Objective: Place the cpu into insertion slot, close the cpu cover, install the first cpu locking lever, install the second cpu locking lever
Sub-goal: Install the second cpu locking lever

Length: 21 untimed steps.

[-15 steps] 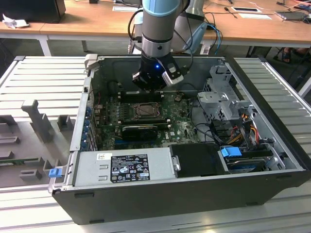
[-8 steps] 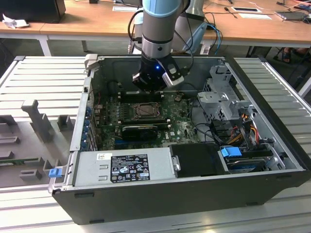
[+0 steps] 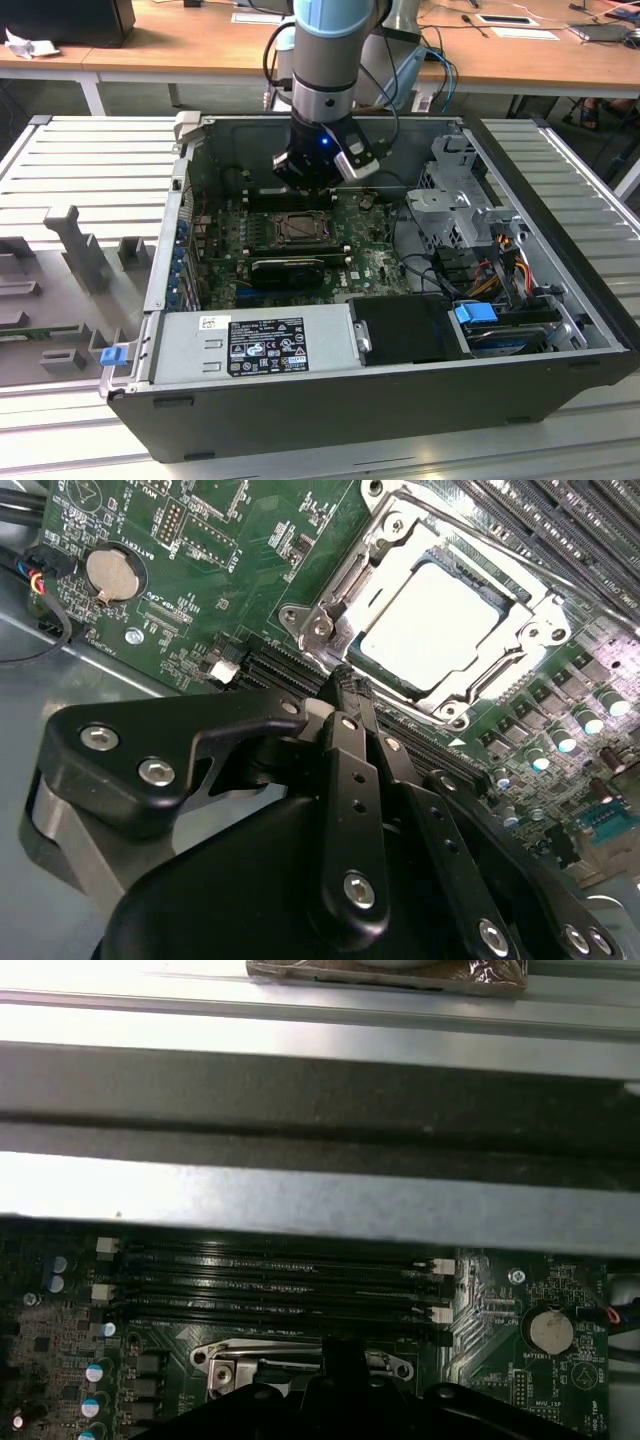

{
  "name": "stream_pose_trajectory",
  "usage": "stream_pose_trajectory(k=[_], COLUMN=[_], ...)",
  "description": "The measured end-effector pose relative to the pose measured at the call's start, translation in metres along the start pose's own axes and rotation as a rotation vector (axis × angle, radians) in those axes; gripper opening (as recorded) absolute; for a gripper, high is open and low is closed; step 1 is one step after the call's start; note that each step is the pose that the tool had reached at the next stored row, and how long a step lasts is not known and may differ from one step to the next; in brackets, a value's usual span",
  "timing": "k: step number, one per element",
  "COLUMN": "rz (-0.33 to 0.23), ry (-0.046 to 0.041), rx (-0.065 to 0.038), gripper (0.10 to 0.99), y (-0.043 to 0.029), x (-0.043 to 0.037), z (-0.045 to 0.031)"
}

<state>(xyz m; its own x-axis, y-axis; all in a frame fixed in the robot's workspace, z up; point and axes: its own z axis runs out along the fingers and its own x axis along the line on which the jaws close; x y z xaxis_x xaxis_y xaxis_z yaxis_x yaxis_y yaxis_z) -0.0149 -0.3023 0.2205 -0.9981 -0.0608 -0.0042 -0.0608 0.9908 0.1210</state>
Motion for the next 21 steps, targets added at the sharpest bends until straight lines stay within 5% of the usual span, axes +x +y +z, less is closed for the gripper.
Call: stream_pose_trajectory(k=[15,21], rz=[0.0,0.0], ry=[-0.0001,0.0004], rx=[0.0,0.0], gripper=[0.106,0.106], y=[-0.0089,-0.0073], x=[0.0006,0.0005], z=[-0.0011,-0.015])
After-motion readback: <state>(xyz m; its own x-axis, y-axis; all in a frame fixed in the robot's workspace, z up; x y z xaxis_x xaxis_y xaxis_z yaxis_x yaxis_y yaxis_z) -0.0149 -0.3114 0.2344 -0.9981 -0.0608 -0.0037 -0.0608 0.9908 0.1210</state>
